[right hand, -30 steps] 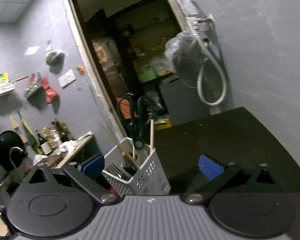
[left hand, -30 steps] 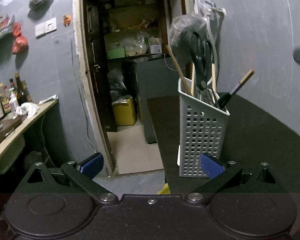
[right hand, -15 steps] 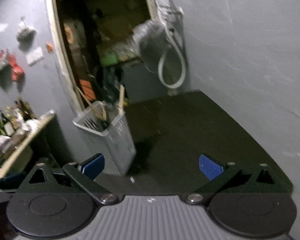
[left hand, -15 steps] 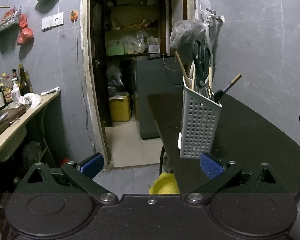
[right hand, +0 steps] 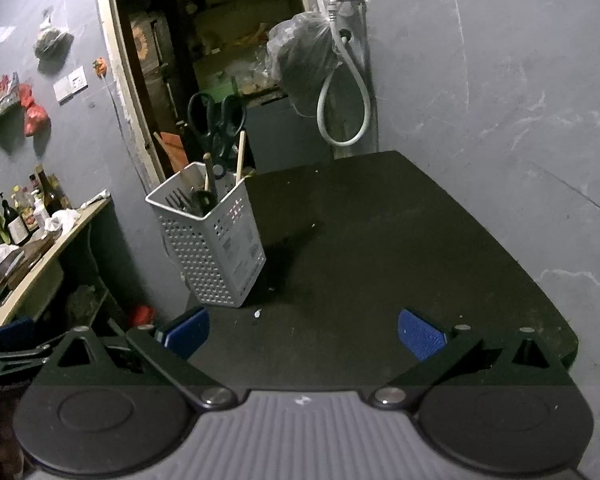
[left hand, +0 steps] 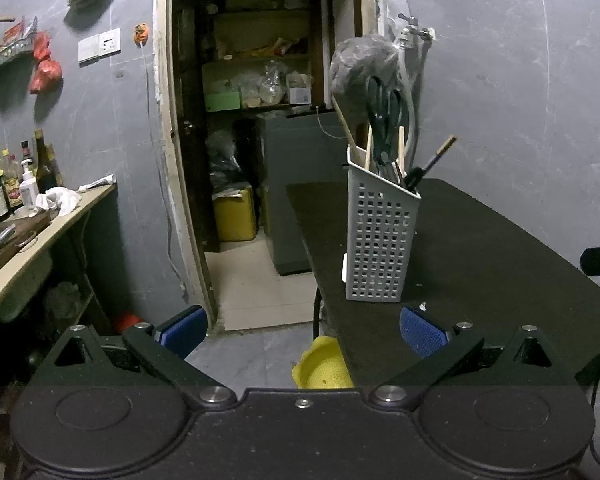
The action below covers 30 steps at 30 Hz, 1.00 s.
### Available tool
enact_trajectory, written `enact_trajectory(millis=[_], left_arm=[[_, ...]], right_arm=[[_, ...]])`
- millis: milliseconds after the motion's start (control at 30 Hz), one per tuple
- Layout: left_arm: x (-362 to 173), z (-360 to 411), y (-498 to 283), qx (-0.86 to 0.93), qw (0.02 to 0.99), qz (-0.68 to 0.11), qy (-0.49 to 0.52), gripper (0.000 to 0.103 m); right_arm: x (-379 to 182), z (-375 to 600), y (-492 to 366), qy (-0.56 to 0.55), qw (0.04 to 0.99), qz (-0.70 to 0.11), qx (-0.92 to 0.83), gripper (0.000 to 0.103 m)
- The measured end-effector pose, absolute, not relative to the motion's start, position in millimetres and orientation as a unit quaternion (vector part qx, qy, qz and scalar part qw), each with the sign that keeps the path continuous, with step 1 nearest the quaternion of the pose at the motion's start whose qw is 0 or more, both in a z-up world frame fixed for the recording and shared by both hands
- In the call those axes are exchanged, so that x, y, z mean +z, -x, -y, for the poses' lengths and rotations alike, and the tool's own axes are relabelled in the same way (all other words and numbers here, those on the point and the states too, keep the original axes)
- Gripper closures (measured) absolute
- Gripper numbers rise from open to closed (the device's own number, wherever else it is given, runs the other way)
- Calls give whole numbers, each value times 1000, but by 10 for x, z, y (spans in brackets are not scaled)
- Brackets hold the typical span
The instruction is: Organize utensils
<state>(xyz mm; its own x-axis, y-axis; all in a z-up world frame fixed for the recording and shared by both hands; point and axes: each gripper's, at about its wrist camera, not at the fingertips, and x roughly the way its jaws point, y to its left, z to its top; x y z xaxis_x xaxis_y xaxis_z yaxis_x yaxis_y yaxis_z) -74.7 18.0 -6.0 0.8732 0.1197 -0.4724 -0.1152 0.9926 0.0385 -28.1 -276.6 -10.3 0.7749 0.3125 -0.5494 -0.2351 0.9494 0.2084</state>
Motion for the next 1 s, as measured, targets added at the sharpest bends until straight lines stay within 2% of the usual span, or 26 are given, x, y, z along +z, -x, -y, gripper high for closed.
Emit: enact_trajectory(millis=[1000], left_arm=[[-67,-162,808,37,971,-236,-9,1]], right_arm=[[-173,2679,386,-30,932,-323,160,0]])
